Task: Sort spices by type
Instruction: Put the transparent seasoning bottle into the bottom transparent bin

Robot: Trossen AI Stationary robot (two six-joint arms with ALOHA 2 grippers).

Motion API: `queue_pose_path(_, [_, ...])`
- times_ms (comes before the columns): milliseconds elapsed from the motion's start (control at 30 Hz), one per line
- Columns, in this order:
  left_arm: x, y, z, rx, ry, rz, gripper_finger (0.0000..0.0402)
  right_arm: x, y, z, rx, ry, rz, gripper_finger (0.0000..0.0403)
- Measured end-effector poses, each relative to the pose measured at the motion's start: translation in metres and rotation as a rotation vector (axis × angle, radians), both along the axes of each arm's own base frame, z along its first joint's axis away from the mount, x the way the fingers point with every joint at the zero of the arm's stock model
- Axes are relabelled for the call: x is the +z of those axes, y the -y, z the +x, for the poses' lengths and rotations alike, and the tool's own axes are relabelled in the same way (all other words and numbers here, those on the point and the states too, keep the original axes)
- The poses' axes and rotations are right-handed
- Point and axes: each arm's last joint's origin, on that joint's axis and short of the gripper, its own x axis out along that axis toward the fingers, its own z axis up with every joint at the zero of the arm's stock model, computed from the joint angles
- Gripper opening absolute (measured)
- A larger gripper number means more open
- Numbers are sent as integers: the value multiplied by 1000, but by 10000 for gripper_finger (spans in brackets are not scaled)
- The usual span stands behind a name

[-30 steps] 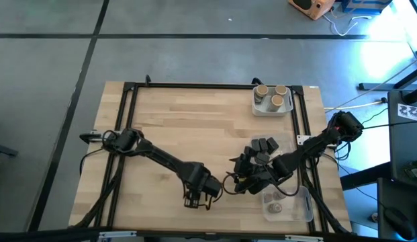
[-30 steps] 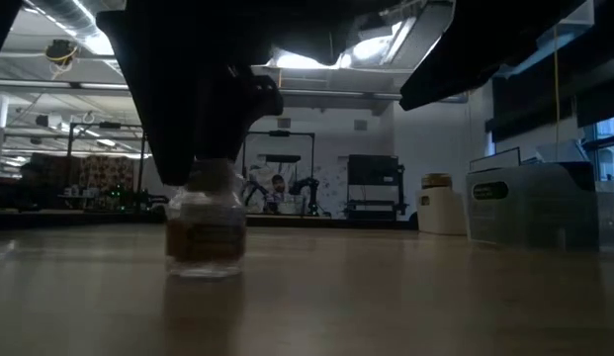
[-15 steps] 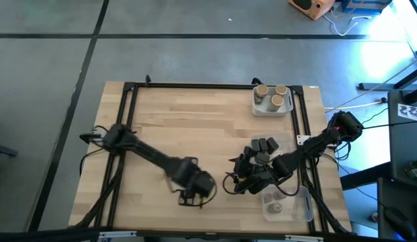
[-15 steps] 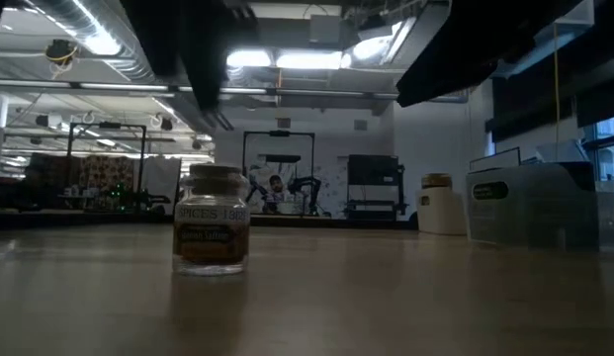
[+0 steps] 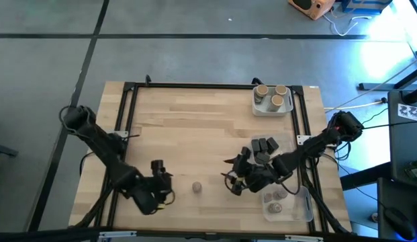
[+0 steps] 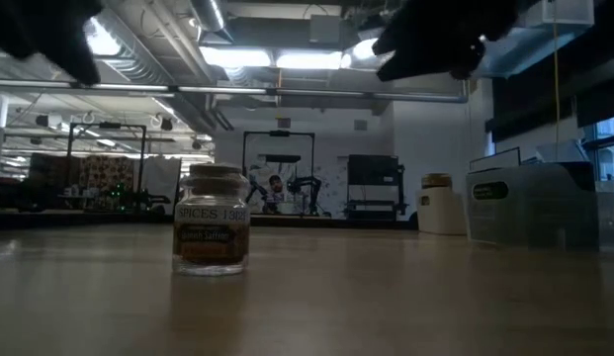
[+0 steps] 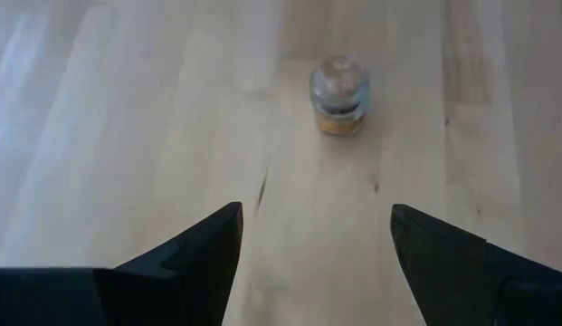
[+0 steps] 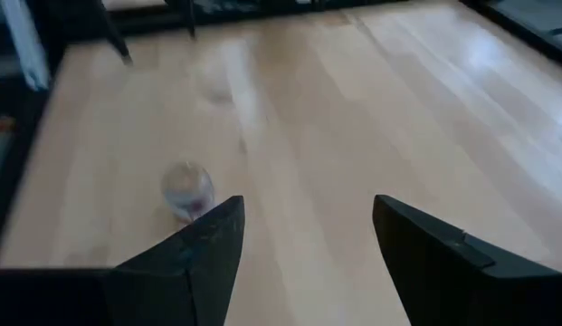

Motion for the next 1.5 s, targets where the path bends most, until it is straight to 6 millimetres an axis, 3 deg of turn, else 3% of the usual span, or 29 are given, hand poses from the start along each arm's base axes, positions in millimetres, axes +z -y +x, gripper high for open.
queue_pose_path(133, [-40,0,-16,12,118,-26,265,2,0,14,95,63,91,246])
queue_pose_path(233, [-65,-1,-21,2,182,-79,265,-4,-10,26,206,126,67,246])
queue_pose_path(400, [-85,-7,-27,20,261,-161,265,-13,-22,46,323,167,-19,246])
queue_pose_path(633, [-91,-12,-29,55,317,-168,265,-12,-35,83,370,84,-75,246])
queue_pose_path(867, [-91,-10,-30,46,318,-171,265,-9,-29,107,375,32,-19,260])
queue_pose_path(1200, [-91,-10,-31,42,317,-170,265,-41,-28,118,335,-57,43,362])
queue_pose_path(1500, [-91,-11,-30,51,318,-168,265,-72,-26,124,310,-118,18,368])
